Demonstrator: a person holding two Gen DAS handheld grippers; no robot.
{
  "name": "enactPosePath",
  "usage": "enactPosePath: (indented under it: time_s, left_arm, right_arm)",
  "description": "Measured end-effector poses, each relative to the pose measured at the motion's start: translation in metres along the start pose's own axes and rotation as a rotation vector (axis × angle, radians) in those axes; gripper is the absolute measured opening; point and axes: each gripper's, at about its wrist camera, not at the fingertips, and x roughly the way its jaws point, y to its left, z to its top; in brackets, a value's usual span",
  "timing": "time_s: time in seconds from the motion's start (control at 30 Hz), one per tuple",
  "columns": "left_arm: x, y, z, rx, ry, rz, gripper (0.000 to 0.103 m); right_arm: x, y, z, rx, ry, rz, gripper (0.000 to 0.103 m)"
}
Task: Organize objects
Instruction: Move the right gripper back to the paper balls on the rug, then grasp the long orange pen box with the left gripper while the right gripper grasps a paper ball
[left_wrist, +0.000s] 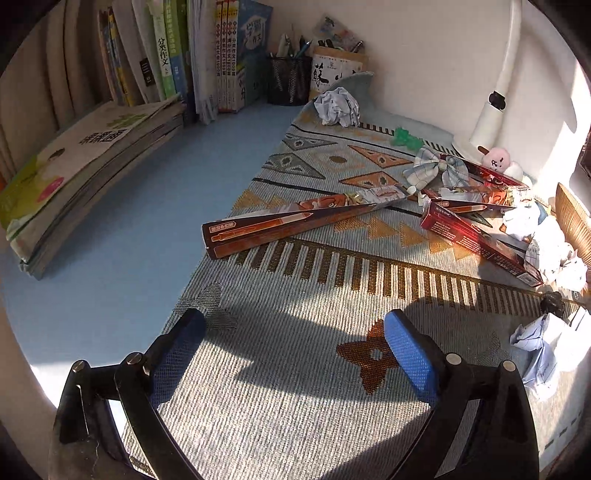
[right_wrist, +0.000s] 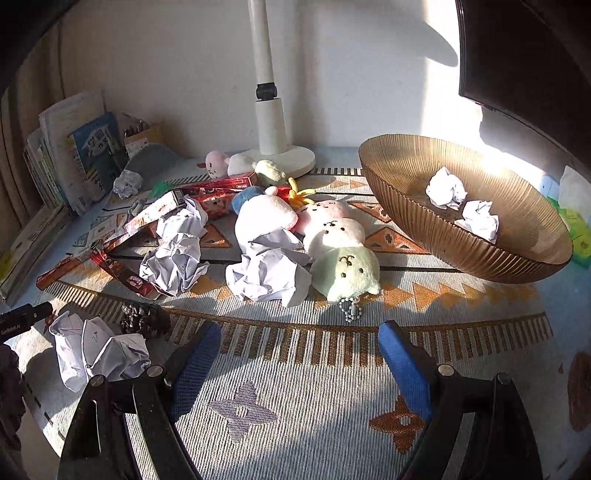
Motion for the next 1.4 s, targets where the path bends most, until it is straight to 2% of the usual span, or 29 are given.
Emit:
enactPosePath:
  time_s: [0.07,0.13,0.2,0.27,0.37,0.5,0.57,0.63,0.67,0.7,0.73,0.77,0.8,0.9,1.17,1.2,1.23,1.27,1.4]
  left_arm:
    - [-0.001,0.000,0.004,0.035,-0.011,-0.013,0.097]
    - [-0.006,-0.001,0.011,0.097,-0.048,0.006,0.097]
    - [-0.008,-0.003,0.025,0.196,-0.070,-0.012,0.097]
    - [-0.004,-0.010,0.038,0.336,-0.089,-0.042,0.097]
    - [0.008,-0.012,0.058,0.474,-0.080,-0.027,0.097]
    - [0.021,-0.007,0.083,0.492,-0.043,-0.135,0.095]
    - [0.030,-0.013,0.085,0.526,-0.012,-0.148,0.084]
    - [0.041,-0.021,0.080,0.562,0.025,-0.140,0.068]
    - [0.045,-0.025,0.077,0.575,0.037,-0.132,0.061]
    - [0.047,-0.028,0.073,0.586,0.049,-0.126,0.048]
    - [0.048,-0.031,0.069,0.592,0.057,-0.127,0.040]
    - [0.045,-0.032,0.066,0.592,0.040,-0.127,0.036]
    - [0.044,-0.034,0.063,0.598,0.034,-0.118,0.033]
    - [0.040,-0.038,0.056,0.612,0.010,-0.073,0.031]
    - [0.027,-0.040,0.045,0.542,0.033,-0.040,0.026]
    - [0.024,-0.039,0.044,0.523,0.038,-0.053,0.024]
    - [0.019,-0.036,0.043,0.488,0.044,-0.090,0.017]
    - [0.015,-0.033,0.042,0.445,0.054,-0.133,0.013]
    - [-0.003,-0.025,0.036,0.315,0.067,-0.245,0.013]
  right_arm:
    - [0.000,0.002,0.000,-0.012,-0.001,-0.006,0.086]
    - [-0.002,0.002,-0.001,-0.013,-0.007,-0.013,0.086]
    - [-0.006,0.006,-0.001,-0.026,-0.012,-0.020,0.086]
    - [-0.018,0.020,-0.004,-0.073,-0.025,-0.013,0.086]
    - [-0.036,0.046,-0.011,-0.099,-0.031,0.087,0.086]
    - [-0.032,0.072,-0.015,-0.082,0.048,0.203,0.086]
    - [-0.026,0.081,-0.016,-0.061,0.088,0.247,0.086]
    - [-0.023,0.087,-0.017,-0.042,0.108,0.276,0.083]
    - [-0.019,0.091,-0.016,-0.039,0.120,0.267,0.077]
    - [-0.016,0.094,-0.016,-0.044,0.132,0.253,0.069]
    - [-0.012,0.096,-0.016,-0.048,0.143,0.245,0.066]
    - [-0.008,0.097,-0.016,-0.048,0.154,0.237,0.058]
    - [-0.004,0.097,-0.017,-0.048,0.166,0.239,0.056]
    - [-0.003,0.100,-0.019,-0.041,0.162,0.260,0.046]
    - [-0.031,0.084,-0.011,-0.022,0.087,0.277,0.044]
    - [-0.037,0.080,-0.010,-0.022,0.073,0.271,0.044]
    - [-0.043,0.076,-0.008,-0.018,0.059,0.270,0.044]
    - [-0.048,0.071,-0.006,-0.013,0.046,0.269,0.044]
    - [-0.064,0.055,-0.002,-0.012,0.006,0.203,0.045]
